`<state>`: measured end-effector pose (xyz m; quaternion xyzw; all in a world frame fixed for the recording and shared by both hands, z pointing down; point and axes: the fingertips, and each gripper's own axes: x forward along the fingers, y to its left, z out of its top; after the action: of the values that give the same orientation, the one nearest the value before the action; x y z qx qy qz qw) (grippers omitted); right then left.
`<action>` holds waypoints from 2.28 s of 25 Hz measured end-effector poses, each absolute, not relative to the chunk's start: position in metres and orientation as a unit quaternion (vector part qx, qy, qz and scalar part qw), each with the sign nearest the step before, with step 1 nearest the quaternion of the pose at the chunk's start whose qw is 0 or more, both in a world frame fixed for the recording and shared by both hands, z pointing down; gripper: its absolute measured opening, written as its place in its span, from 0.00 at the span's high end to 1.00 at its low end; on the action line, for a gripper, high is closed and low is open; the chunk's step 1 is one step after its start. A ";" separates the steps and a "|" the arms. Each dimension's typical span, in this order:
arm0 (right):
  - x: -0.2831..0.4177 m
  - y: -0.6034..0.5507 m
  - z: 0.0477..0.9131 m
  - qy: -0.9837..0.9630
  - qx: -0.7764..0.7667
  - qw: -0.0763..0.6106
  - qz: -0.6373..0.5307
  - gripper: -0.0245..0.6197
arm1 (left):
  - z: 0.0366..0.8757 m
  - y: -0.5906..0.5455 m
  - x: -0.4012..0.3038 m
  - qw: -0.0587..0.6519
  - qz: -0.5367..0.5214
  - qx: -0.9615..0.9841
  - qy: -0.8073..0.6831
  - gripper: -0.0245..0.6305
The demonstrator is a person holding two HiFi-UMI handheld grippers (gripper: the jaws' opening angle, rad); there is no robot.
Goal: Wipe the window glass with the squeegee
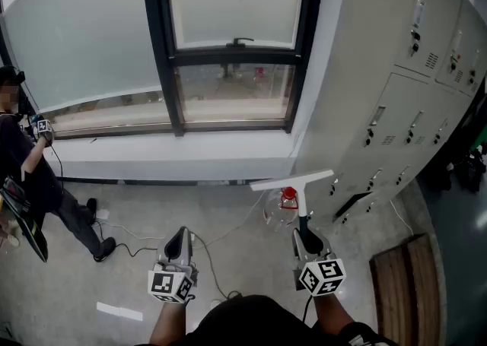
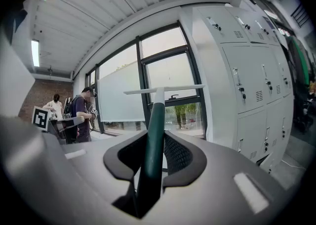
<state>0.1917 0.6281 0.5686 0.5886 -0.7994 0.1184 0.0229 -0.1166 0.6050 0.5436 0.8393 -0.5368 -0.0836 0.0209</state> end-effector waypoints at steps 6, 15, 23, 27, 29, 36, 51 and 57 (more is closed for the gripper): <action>0.194 0.629 0.572 -0.799 0.588 0.022 0.125 0.82 | 0.544 0.600 -0.118 0.031 -0.091 0.836 -0.540 0.96; 0.200 0.629 0.581 -0.796 0.590 0.022 0.136 0.82 | 0.547 0.603 -0.114 0.039 -0.086 0.837 -0.539 0.96; 0.162 0.617 0.575 -0.797 0.589 0.020 0.132 0.82 | 0.546 0.603 -0.146 0.037 -0.082 0.837 -0.539 0.96; 0.132 0.612 0.574 -0.798 0.587 0.027 0.133 0.82 | 0.548 0.605 -0.168 0.036 -0.085 0.841 -0.533 0.96; 0.118 0.610 0.574 -0.793 0.590 0.030 0.147 0.82 | 0.551 0.606 -0.178 0.037 -0.082 0.844 -0.529 0.96; 0.076 0.605 0.564 -0.800 0.578 0.021 0.160 0.82 | 0.564 0.599 -0.205 0.053 -0.092 0.840 -0.532 0.96; 0.126 0.471 0.557 -0.801 0.583 0.008 0.136 0.82 | 0.547 0.476 -0.173 0.023 -0.074 0.832 -0.549 0.96; 0.171 0.418 0.555 -0.799 0.585 0.008 0.135 0.82 | 0.544 0.404 -0.127 0.025 -0.065 0.840 -0.538 0.96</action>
<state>0.1711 0.4178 0.5554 0.5853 -0.7994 0.1353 0.0075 -0.1268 0.4040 0.5439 0.8398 -0.5384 -0.0648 0.0251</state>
